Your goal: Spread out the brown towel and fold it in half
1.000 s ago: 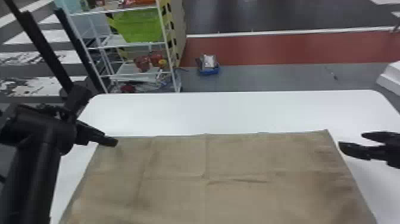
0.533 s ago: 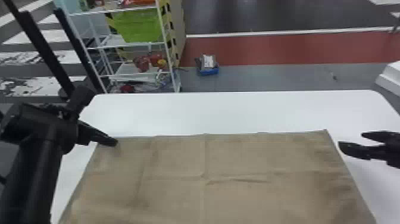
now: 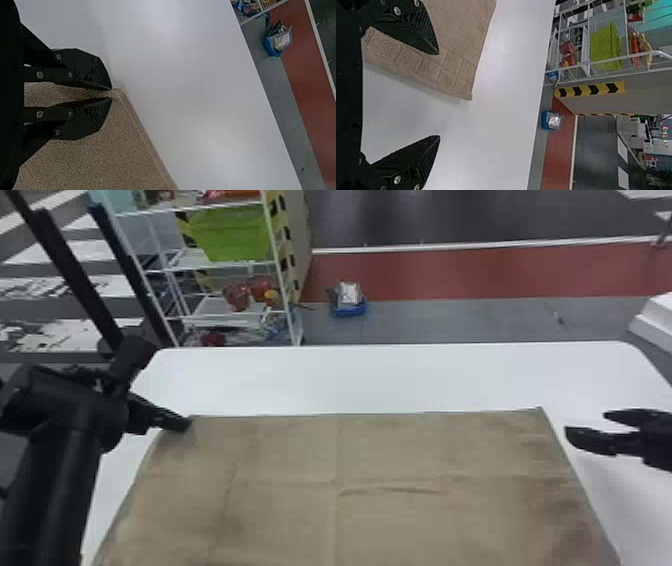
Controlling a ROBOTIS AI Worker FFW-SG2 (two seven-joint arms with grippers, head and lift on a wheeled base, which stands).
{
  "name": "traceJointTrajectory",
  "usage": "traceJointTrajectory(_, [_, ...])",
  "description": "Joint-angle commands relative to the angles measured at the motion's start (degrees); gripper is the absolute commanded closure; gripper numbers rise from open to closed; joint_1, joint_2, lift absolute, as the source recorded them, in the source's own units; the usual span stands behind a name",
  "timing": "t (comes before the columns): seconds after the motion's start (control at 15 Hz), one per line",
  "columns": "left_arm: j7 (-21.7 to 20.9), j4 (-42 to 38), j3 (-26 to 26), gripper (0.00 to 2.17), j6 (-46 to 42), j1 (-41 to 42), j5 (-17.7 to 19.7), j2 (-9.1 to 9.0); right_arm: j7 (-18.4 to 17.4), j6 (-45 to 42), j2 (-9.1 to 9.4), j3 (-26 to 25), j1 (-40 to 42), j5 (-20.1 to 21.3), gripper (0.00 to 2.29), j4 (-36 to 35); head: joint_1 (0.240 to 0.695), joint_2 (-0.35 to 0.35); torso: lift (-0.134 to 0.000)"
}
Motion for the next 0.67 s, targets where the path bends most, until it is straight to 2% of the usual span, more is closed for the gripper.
traceJointTrajectory(0.0, [0.0,-0.4,0.3,1.37,0.0,0.4,0.1,-0.05,-0.9,0.0,0.0,0.9,-0.8,0.3,0.14,1.3,0.695,0.14,-0.134])
traceJointTrajectory(0.27, [0.1,-1.3,1.2,1.37,-0.2,1.8,0.4,-0.14,-4.8,0.0,0.79,4.4,-4.6,0.9,0.14,6.4,0.695,0.145,-0.134])
traceJointTrajectory(0.6, [-0.1,-2.8,2.1,1.37,-0.2,3.5,0.6,-0.05,-7.0,-2.3,1.67,8.5,-11.4,3.7,0.24,16.8,0.695,0.166,-0.134])
